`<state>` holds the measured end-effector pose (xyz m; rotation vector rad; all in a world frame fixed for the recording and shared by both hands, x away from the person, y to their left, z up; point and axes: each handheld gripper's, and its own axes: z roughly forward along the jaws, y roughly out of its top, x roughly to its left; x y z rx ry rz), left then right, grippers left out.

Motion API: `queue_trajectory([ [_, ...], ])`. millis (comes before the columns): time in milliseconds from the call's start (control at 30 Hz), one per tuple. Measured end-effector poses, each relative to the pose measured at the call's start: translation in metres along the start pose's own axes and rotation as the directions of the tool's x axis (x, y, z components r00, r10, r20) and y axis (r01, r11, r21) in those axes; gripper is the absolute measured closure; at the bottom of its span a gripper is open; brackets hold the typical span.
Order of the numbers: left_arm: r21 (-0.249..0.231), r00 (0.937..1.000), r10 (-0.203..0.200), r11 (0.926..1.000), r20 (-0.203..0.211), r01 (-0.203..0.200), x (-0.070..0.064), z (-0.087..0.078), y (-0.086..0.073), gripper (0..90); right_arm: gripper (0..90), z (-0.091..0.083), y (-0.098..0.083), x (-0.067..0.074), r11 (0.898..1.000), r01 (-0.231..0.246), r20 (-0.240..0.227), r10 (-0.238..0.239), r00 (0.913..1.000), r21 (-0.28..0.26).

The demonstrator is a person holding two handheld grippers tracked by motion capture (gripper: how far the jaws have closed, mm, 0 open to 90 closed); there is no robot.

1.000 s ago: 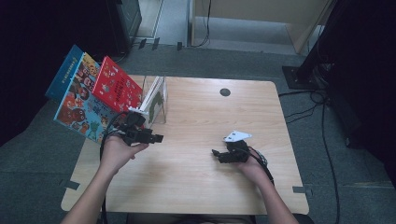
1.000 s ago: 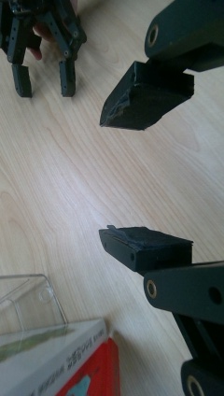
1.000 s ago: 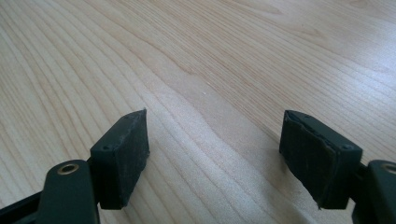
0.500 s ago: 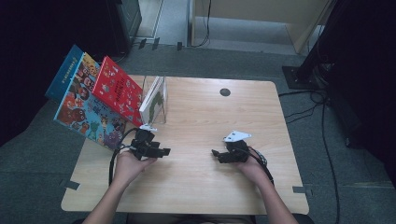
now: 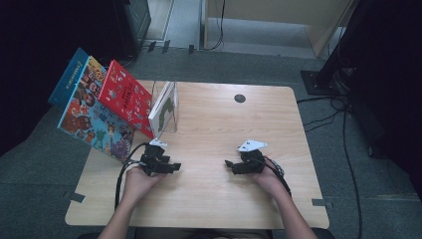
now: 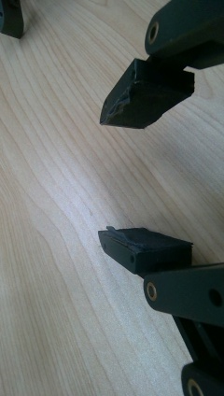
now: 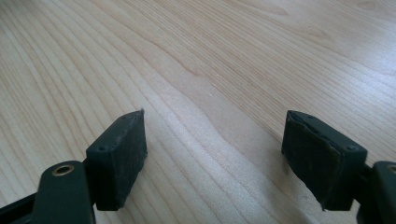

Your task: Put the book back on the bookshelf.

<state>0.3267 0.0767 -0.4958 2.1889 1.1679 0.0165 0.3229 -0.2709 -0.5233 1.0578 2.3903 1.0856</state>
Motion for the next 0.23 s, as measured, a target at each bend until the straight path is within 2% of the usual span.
queue_trajectory([
  [100,-0.011,0.9995,0.03,0.9995,-0.014,-0.03,-0.0021,0.0004,-0.0025,37.8,21.6,0.0,0.0,0.0,1.0,0.003,-0.001,-0.003,1.0,0.002],
  [233,-0.017,0.9986,0.047,0.9987,-0.023,-0.047,-0.0029,0.0006,-0.0039,37.4,20.8,-0.0003,-0.0003,0.0004,1.0,0.006,-0.002,-0.006,1.0,0.003],
])
